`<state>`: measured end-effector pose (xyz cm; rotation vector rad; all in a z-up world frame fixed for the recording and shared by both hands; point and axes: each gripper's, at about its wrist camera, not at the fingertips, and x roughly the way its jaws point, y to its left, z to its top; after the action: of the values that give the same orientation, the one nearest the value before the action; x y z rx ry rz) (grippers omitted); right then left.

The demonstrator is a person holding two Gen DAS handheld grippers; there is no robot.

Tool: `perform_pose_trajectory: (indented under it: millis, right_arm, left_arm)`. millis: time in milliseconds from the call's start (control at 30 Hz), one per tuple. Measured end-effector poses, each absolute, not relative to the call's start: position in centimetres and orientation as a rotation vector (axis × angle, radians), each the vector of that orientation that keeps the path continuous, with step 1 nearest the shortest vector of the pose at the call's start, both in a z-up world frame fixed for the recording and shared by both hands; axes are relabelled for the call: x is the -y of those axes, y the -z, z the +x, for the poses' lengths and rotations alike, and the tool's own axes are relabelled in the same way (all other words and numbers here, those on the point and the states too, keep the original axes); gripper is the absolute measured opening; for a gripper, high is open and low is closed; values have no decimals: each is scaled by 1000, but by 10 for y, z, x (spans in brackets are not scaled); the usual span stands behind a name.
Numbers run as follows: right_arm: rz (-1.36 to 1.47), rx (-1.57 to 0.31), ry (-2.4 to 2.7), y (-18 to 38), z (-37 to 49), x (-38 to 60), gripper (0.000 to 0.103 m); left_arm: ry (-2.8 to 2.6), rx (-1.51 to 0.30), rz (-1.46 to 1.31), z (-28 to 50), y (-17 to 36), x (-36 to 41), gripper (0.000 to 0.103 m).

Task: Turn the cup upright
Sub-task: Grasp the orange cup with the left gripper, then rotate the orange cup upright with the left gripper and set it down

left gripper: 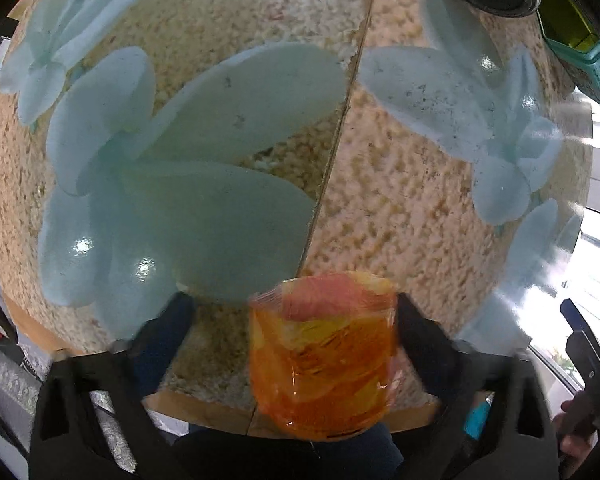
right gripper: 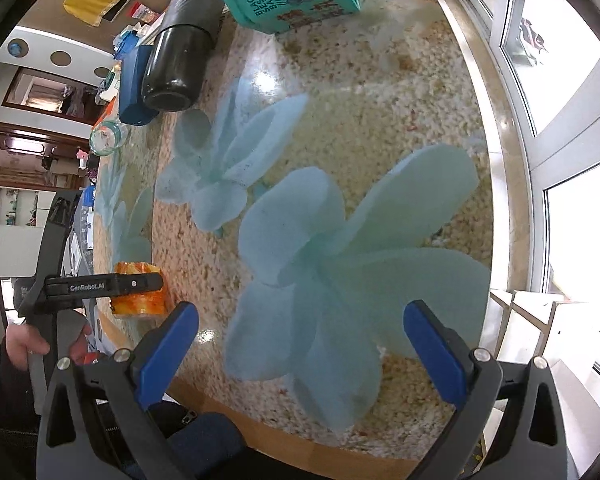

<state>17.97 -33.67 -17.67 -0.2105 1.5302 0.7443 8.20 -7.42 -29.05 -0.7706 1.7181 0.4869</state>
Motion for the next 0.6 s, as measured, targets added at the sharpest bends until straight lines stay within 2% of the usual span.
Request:
perform_pose_trajectory:
  millis: [33,133,267,600]
  right_arm:
    - [-204,-1531,-743,178,181,337,103]
    - [-192,-1532,-732,178,183,342,103]
    - [-178,-1527,-719,177,187,348,103]
    - [-178,-1522,-732,177,182,341,103]
  left_arm:
    - [-491,-1728,-769,83,294,77,82]
    - [-508,-1737,-747,84,297,76,79]
    - [-514,-1751,-733,90,296,78,67]
    - [-500,-1736,-720,81,292,84,64]
